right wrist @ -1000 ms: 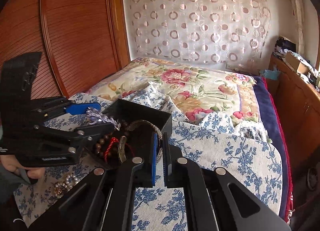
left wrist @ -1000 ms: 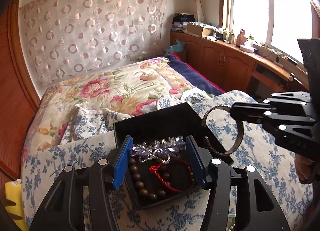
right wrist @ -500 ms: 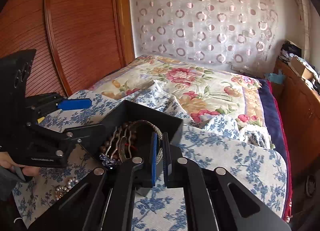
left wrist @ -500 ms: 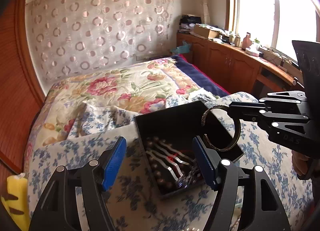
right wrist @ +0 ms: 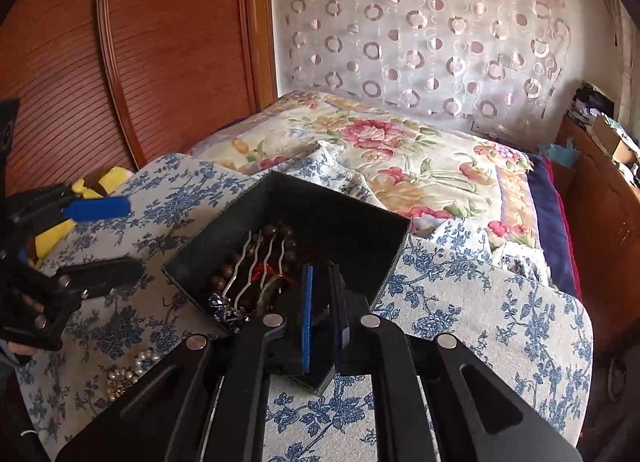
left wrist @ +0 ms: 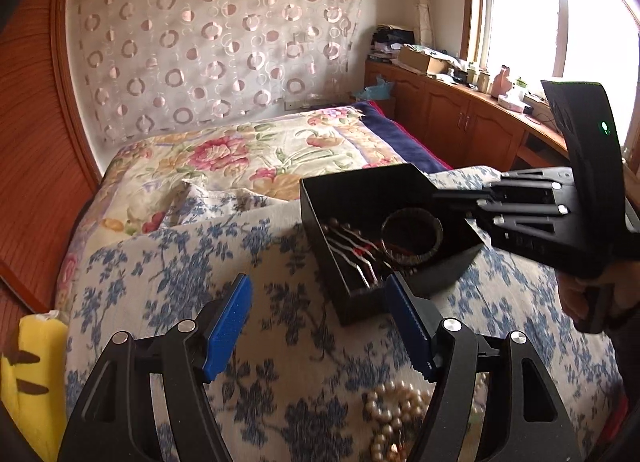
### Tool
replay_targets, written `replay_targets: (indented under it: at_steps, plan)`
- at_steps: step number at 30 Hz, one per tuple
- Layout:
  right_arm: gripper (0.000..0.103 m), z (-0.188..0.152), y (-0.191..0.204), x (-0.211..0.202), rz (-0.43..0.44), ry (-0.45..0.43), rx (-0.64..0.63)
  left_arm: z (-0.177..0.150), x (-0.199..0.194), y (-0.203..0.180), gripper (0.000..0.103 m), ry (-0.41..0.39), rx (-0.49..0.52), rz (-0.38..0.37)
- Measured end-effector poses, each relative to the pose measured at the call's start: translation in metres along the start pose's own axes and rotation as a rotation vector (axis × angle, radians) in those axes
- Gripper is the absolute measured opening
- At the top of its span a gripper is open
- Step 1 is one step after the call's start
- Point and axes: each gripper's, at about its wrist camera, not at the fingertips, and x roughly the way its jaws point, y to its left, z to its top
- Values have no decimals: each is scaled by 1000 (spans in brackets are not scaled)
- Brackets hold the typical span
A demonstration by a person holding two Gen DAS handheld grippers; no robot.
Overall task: Organize jewelry
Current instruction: 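Lower the hairpins into the black box with the left gripper while the right releases the bangle there, then move both open grippers back over the remaining pearls and jade bangle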
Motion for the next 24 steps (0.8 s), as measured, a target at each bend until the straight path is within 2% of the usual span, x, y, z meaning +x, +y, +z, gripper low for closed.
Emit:
replay_targets:
  at_steps: [7,11,24]
  plan:
    - [11,-14,4,-31,-13,-30,25,-22,-19,-8,68,6,-11,-11]
    - [11,-41,10,-52,-15,-19,34,-40,-29,-15,72,14,-13,-17]
    - [11,-132,28,-87,9,62,78,-89,-62,-44,72,24,10,-24]
